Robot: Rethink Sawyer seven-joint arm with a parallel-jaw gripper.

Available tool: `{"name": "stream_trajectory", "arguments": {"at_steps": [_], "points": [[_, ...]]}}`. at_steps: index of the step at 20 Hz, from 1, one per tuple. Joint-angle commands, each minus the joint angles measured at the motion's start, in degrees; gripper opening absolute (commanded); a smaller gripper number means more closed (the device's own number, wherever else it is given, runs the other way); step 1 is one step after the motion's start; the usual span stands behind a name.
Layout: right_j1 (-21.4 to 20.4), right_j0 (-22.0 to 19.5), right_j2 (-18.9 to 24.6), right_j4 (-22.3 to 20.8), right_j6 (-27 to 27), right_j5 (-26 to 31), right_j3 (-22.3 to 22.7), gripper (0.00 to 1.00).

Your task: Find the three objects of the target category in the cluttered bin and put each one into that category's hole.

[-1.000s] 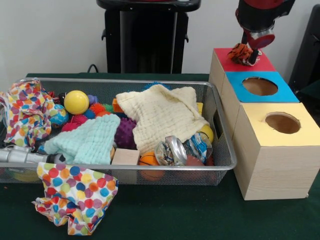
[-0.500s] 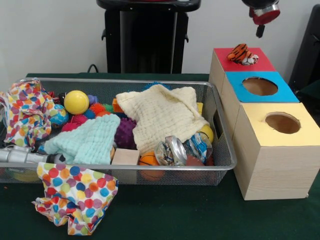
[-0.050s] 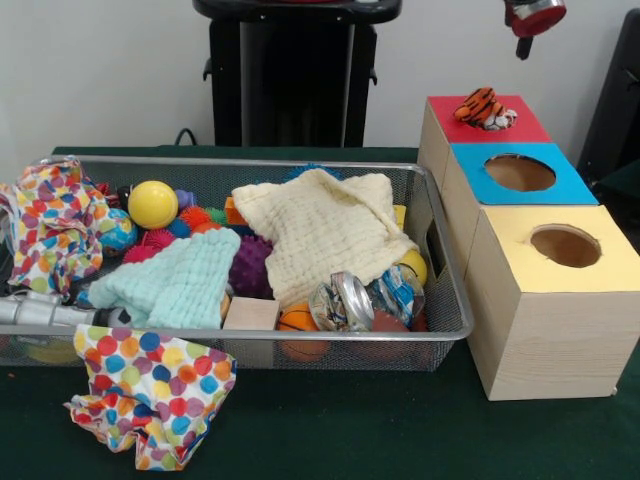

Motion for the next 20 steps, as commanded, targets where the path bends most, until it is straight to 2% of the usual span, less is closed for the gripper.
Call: {"name": "stream_trajectory", "arguments": {"at_steps": [1,8,12,15,20], "points": [[1.1,-0.4,2.3,-3.0,9.9,-1.4,-0.9,0.0],[2.6,1.3,0.0,-5.8,10.9,-4.8,-2.0,0.0],[4.5,1.9,-0.2,-5.9,12.1,-7.4,-1.9,0.0],[6.7,2.7,0.0,-5.5,12.1,-12.4,-1.0,0.0],[8.3,3.4,1.2,-3.6,12.1,-17.1,0.5,0.0]]}}
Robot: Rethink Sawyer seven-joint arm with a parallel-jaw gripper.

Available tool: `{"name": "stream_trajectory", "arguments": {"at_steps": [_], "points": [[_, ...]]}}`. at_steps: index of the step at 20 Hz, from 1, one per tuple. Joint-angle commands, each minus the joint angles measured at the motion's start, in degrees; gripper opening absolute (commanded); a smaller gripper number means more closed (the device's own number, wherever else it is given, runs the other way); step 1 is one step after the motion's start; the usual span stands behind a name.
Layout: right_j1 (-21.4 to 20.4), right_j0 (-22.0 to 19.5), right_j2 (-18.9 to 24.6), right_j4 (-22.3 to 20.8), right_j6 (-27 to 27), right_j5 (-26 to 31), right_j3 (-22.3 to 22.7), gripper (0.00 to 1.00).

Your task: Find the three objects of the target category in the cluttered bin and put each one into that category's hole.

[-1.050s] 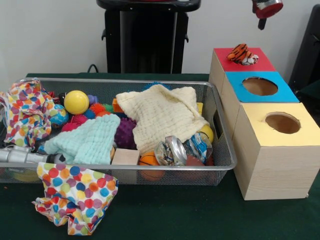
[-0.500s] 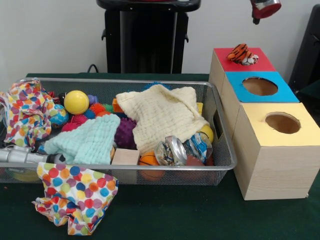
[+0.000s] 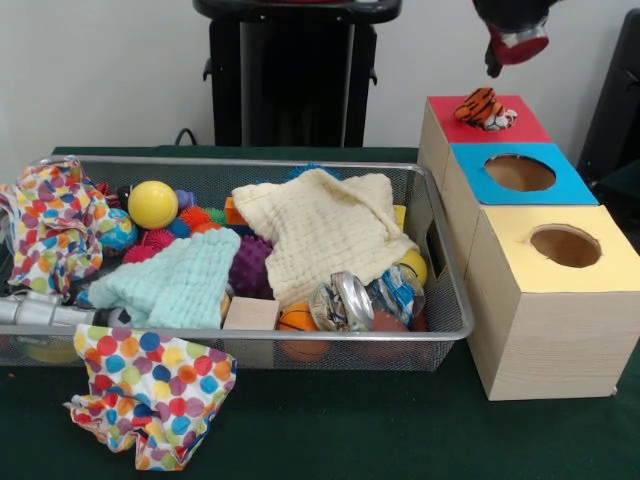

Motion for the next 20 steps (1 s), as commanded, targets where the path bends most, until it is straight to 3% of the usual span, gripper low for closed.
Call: {"name": "stream_trajectory", "arguments": {"at_steps": [1,7,20], "points": [[4.5,0.3,3.3,0.8,12.0,-9.5,1.2,0.0],[4.2,0.3,5.6,3.4,12.0,-9.9,2.6,0.0],[3.6,-1.6,6.7,4.8,8.1,-10.9,5.1,0.0]]}}
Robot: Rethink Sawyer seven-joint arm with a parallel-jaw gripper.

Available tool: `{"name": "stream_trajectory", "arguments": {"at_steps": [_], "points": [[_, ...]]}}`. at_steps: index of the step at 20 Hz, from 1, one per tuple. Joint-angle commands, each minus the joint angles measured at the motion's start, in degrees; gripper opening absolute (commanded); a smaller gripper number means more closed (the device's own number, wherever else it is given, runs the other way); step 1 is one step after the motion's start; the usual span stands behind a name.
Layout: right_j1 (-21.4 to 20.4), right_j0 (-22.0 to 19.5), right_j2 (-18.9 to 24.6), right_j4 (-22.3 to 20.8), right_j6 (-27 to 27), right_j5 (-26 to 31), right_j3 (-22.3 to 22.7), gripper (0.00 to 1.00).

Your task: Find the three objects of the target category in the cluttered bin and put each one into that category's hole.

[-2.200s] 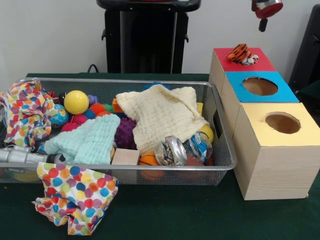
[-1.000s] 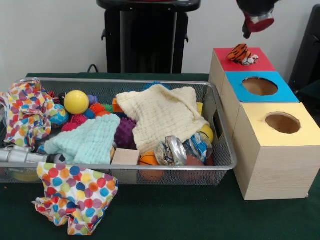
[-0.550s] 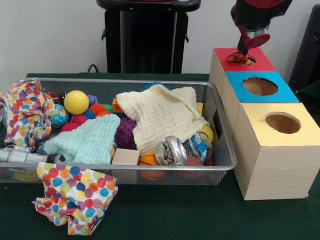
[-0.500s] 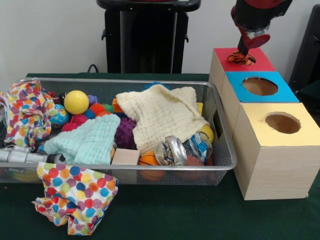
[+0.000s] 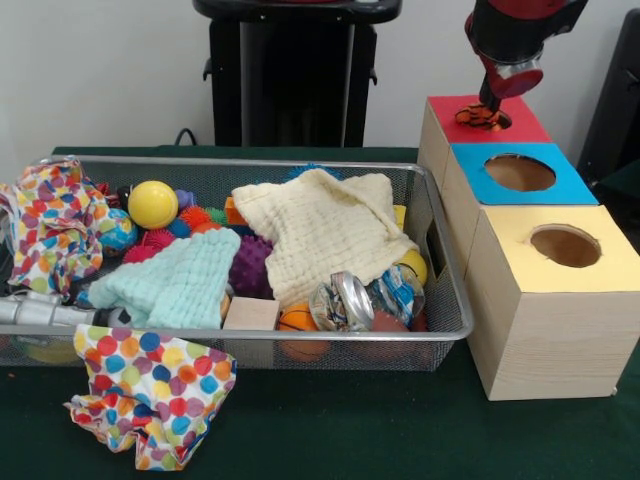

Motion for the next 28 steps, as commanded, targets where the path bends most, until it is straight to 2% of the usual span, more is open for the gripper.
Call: {"name": "stream_trajectory", "arguments": {"at_steps": [1,9,16,18,21,24,26,28], "points": [[1.9,-2.3,6.3,2.5,7.5,-4.1,4.7,0.0],[4.5,-3.1,8.2,3.7,5.8,-11.1,6.0,0.0],[4.0,-3.0,8.3,3.0,6.6,-10.4,5.8,0.0],[3.4,-2.6,7.2,1.7,7.5,-7.5,4.9,0.0],[-1.1,-3.1,4.2,-2.0,8.6,4.4,2.0,0.0],[-4.3,-3.2,2.9,-4.2,10.0,12.7,-0.7,0.0],[-4.6,-3.8,2.8,-4.7,9.8,14.0,-1.2,0.0],[-3.3,-4.6,3.5,-4.0,8.1,10.8,0.4,0.0]]}}
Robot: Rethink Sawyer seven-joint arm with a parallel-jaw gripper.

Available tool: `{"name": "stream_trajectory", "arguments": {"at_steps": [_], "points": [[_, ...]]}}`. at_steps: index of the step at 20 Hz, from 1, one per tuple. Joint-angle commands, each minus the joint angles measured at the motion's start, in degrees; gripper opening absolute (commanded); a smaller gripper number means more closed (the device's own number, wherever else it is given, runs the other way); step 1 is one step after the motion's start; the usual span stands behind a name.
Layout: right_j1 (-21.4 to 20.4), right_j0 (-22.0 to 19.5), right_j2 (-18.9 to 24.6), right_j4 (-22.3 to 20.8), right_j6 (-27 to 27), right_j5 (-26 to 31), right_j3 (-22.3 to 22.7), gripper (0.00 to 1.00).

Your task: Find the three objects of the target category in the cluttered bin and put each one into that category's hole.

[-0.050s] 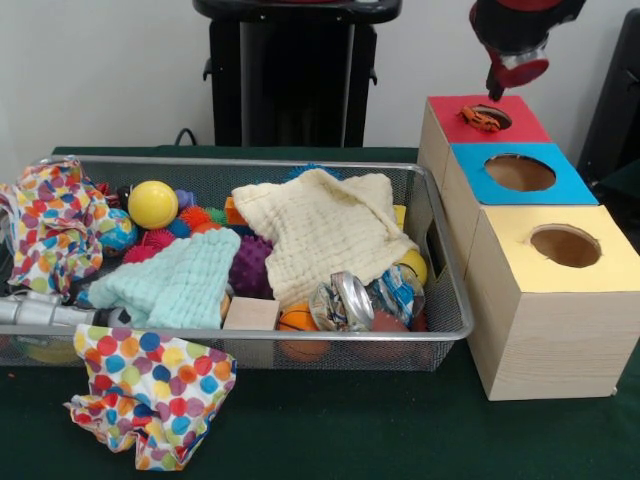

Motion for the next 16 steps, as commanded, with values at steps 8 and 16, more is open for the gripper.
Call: {"name": "stream_trajectory", "arguments": {"at_steps": [8,16], "points": [[5.3,-3.5,5.0,0.8,6.6,-10.0,4.8,0.0],[0.0,-3.3,0.0,-5.9,8.2,1.5,-2.9,0.0]]}}
